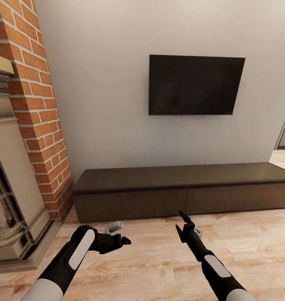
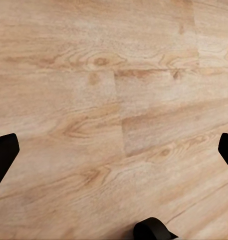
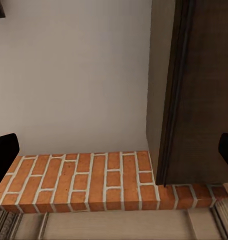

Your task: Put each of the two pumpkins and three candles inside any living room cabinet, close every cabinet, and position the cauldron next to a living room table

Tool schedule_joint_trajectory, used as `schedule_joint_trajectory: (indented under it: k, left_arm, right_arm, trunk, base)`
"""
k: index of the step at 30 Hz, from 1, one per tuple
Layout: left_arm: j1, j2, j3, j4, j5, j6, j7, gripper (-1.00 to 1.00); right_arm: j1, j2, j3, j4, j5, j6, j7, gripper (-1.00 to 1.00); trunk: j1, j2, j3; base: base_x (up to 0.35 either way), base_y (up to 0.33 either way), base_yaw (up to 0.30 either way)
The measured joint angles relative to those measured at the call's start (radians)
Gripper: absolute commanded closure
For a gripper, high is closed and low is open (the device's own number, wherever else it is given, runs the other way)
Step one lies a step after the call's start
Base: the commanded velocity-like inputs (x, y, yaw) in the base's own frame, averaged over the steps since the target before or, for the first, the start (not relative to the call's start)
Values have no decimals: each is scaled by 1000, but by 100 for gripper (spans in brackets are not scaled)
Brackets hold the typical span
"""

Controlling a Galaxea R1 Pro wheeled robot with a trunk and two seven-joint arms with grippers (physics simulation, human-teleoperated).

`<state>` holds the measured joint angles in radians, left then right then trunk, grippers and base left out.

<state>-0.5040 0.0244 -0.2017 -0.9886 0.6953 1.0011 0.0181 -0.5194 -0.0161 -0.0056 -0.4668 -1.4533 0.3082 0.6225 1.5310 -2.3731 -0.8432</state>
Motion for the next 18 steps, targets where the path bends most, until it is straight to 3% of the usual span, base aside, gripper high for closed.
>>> schedule_joint_trajectory:
  k: [18]
  left_arm:
    - [0,-7,-3,0,0,0,0,-100]
  right_arm:
    - [0,1,0,1,0,0,28,-100]
  trunk:
    - [69,-126,-56]
  base:
    - [0,0,0]
